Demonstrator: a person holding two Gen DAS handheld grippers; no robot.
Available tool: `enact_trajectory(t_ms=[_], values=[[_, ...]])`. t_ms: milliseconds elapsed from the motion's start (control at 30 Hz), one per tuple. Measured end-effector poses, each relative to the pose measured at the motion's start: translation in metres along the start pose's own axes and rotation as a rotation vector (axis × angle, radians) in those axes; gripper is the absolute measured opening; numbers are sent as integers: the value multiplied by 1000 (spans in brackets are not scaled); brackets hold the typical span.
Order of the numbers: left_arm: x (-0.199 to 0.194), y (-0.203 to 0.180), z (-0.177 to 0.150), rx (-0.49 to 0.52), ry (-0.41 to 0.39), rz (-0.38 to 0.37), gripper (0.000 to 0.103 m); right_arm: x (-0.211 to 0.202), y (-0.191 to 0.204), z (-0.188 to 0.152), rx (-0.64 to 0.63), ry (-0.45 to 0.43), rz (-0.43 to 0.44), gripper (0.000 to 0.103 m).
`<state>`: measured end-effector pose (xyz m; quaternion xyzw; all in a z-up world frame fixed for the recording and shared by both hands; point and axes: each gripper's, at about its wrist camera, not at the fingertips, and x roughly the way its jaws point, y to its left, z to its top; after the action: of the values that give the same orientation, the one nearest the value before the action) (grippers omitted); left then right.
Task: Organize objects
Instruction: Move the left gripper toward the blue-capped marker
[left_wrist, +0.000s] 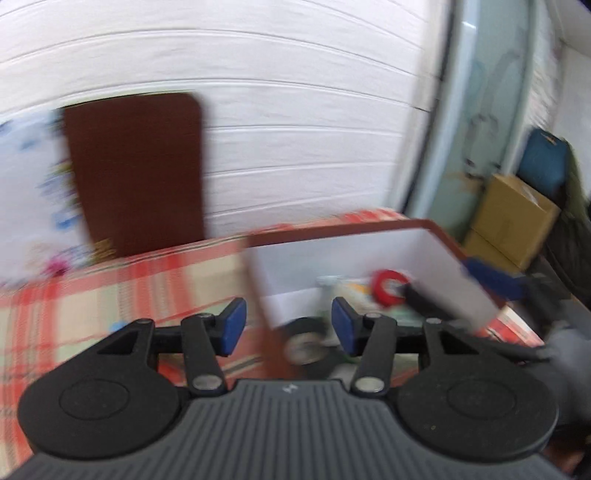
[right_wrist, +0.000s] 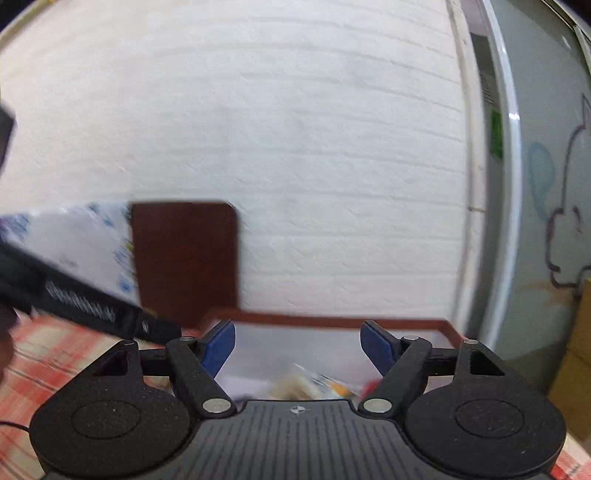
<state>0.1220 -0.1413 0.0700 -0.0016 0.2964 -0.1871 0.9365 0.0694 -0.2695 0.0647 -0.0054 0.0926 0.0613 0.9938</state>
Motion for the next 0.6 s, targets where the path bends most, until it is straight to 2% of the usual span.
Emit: enact_trajectory(t_ms=[100,233,333,367,433,500,600], values=[[-14,47,-24,-66,22,107,54,-23,35,2,-11,-4,127,77],[-19,109,-65,-136,127,246,54,-19,89,-29,-83,106,318,75],[-21,147,-94,-178,172,329,54,1,127,-54,-193,201,368,68],[-22,158,-102,-196,172,347,54,13,136,-58,-201,228,378,62],[-24,180,-115,-241,168,378,54,47,149,-60,-220,270,353,51],[-23,201,-127,-291,168,398,55,83,160,-59,-268,282,275,49],[-28,205,-136,-260,112,395,58,135,166,-68,-350,338,145,50]])
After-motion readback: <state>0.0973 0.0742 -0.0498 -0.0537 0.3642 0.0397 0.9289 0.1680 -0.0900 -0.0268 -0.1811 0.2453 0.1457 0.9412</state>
